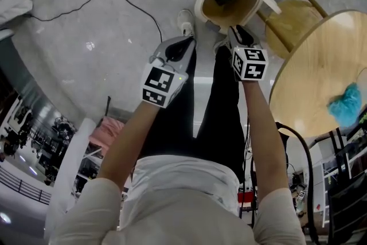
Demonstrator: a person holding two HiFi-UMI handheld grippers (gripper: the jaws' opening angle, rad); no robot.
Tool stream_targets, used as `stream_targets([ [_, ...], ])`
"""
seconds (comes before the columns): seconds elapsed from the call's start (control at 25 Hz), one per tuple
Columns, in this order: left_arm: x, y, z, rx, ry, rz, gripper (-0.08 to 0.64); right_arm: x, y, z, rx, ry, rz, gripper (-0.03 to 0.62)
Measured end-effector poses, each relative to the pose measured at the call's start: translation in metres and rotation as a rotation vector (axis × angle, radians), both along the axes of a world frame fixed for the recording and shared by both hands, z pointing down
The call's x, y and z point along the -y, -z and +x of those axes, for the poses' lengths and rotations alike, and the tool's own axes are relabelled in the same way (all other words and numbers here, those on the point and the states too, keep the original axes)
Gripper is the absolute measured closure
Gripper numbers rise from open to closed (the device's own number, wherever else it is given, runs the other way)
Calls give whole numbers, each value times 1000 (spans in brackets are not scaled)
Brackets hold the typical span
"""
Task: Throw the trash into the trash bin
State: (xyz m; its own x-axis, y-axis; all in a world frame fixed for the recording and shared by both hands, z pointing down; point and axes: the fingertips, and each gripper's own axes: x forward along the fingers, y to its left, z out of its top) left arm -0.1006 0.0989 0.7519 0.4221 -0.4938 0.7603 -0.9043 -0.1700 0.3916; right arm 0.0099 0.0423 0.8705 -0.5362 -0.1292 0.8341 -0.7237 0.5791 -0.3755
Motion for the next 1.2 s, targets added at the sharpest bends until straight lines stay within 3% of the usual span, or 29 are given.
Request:
stream_targets([
  [0.6,-6,47,11,5,-7,47,555,0,81,3,48,-13,88,578],
  [1.2,-13,119,28,28,-70,74,555,2,190,11,114,19,154,591],
])
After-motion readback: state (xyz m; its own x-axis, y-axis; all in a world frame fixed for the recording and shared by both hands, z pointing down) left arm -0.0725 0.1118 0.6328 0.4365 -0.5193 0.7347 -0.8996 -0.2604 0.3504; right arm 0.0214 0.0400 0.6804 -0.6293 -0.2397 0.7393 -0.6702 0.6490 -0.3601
